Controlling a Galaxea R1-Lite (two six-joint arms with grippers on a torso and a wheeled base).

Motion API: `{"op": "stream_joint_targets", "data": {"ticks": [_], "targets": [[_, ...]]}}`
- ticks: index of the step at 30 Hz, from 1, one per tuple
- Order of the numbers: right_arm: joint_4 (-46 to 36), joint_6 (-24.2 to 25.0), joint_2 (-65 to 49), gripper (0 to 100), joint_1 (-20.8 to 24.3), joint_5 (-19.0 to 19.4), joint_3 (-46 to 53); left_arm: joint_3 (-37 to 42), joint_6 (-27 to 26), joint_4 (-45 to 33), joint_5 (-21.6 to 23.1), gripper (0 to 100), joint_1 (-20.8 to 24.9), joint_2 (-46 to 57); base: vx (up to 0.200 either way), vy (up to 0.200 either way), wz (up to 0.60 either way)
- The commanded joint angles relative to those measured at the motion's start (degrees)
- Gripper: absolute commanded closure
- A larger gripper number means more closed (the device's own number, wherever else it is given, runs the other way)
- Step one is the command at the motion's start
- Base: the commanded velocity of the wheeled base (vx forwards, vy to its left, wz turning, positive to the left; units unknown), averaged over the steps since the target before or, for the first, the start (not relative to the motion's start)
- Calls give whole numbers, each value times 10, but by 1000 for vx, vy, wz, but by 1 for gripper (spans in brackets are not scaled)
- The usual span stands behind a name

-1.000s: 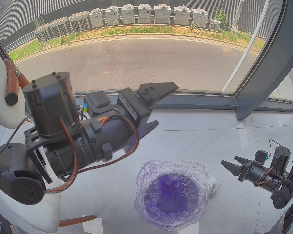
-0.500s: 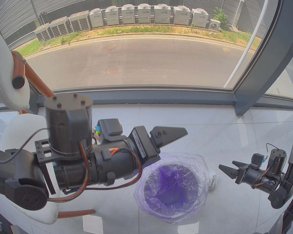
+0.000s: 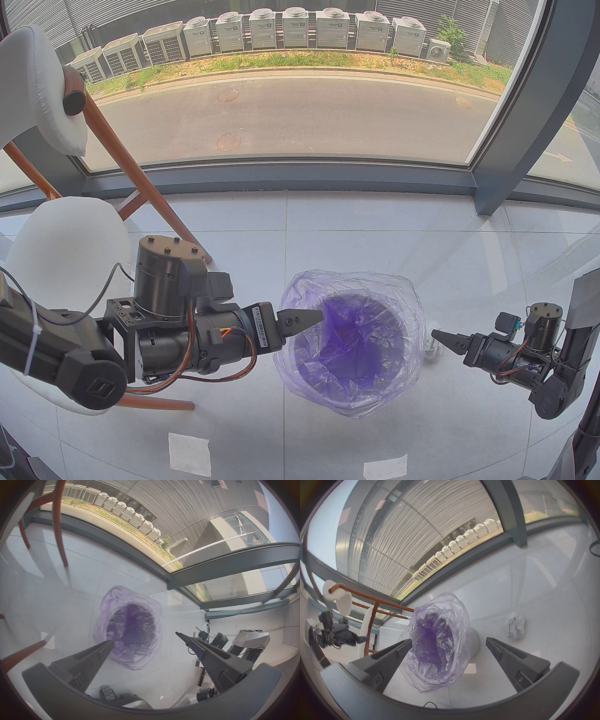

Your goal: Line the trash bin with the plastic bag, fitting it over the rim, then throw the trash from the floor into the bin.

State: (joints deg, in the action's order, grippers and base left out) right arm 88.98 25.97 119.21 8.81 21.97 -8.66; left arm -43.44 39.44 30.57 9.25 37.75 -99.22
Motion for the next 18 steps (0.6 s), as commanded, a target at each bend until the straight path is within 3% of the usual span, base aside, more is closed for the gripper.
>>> {"op": "stream_joint_targets", "data": {"ticks": [1,9,18], "targets": [[4,43,71,0,17,0,-35,10,-4,0,-4,0,-35,-48,0,0,0],[4,48,125,0,17,-1,-77,20,-9,5,-4,0,-37,-99,0,0,0],[2,49,172,0,16,-2,-150,20,-5,144,-5,0,-44,-187,0,0,0]]}}
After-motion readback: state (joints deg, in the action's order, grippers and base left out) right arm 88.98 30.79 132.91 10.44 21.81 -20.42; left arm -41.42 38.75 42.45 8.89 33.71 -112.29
